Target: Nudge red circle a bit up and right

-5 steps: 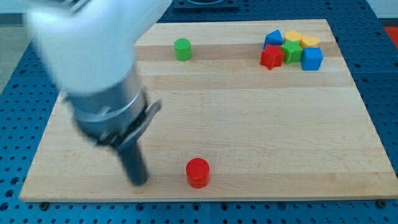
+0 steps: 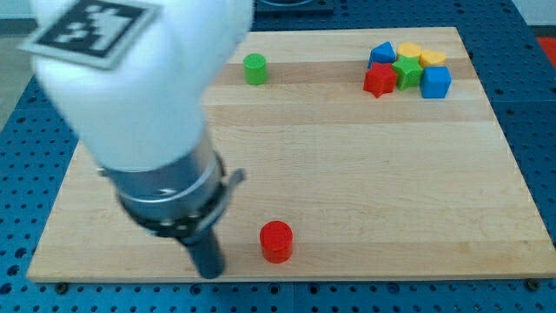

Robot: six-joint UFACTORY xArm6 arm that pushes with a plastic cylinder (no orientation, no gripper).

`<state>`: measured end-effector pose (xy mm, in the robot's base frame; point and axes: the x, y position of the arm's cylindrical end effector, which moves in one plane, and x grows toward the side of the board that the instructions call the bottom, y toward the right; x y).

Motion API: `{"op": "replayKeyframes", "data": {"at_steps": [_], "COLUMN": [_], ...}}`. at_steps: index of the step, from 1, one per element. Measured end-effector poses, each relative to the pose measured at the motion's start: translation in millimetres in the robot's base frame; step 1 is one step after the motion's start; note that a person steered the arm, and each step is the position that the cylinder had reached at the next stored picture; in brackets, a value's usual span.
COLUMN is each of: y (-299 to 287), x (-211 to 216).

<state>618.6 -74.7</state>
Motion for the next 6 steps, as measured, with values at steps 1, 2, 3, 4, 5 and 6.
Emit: {"op": "replayKeyframes", "data": {"at_steps": [1,2,3,4,5,6], "y": [2.9,13.8,38.5,38.5,38.2,37.6], "x": [0.0,0.0,0.0,0.0,-21.3,-22.4]}}
